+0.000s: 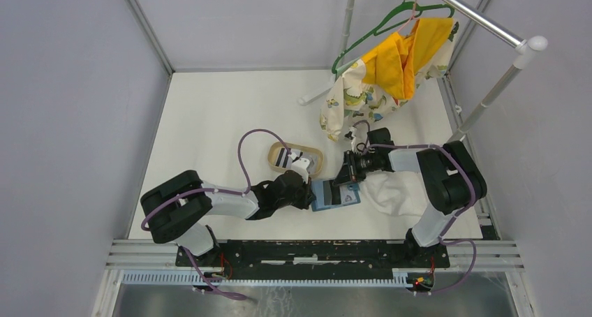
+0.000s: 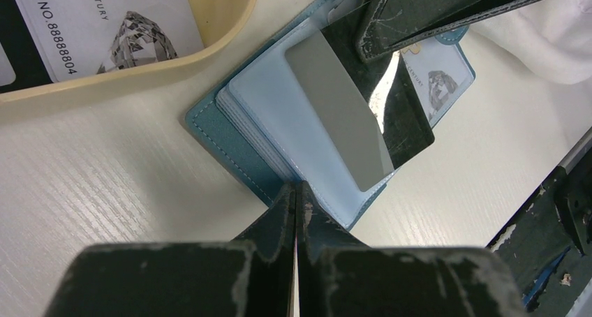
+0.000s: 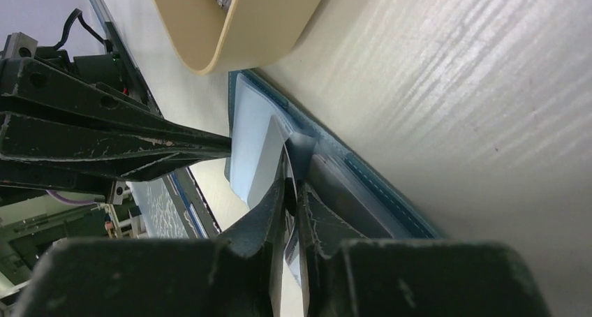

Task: Put the credit cards into the card holder
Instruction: Insert the credit card into the card holder.

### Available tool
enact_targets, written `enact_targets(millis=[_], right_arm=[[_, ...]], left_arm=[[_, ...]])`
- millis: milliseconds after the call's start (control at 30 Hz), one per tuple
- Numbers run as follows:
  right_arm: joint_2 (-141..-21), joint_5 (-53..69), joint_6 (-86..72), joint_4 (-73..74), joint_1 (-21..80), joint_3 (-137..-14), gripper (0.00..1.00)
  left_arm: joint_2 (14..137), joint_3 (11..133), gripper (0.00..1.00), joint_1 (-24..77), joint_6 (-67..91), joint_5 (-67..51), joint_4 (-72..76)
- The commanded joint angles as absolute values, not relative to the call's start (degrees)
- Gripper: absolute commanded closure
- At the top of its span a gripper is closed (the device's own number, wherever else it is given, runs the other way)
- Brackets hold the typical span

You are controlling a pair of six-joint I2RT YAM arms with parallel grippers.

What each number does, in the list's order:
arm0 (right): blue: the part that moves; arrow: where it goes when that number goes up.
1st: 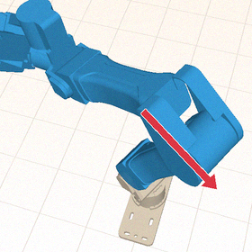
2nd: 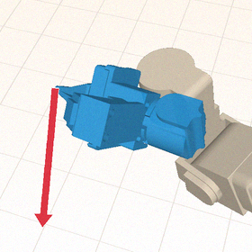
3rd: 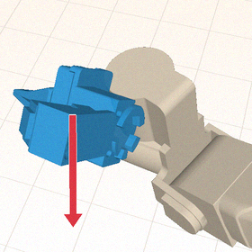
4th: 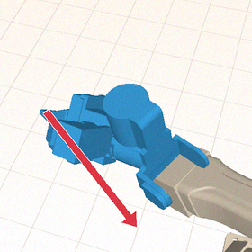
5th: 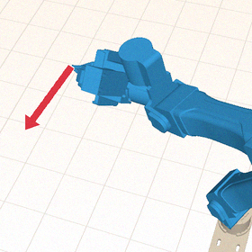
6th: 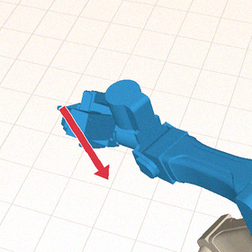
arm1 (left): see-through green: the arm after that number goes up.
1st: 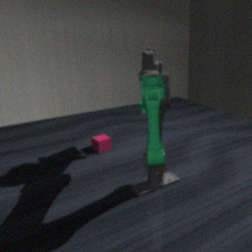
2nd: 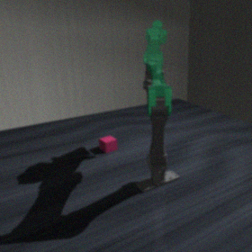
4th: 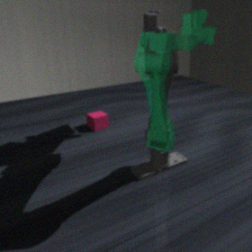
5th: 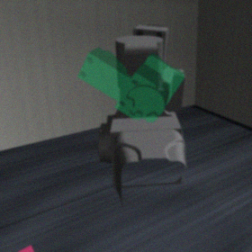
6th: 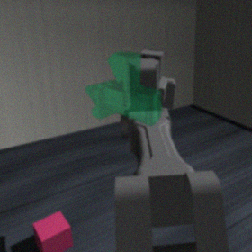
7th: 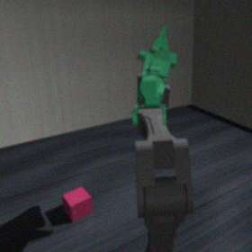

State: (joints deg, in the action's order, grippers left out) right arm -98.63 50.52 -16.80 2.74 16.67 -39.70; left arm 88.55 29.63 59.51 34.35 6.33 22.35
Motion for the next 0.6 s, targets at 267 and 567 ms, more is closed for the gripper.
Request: enact_targets(millis=[267, 567], right_arm=[[-102.1, 49.7, -12.8, 4.4, 17.7, -43.2, 0.77], [-102.0, 49.7, -12.4, 4.6, 17.7, -43.3, 0.75]], left_arm=[[85.3, 32.0, 0.83, 60.2, 32.6, 6.1, 23.5], [79.6, 34.0, 0.76, 62.5, 34.4, 6.6, 21.0]])
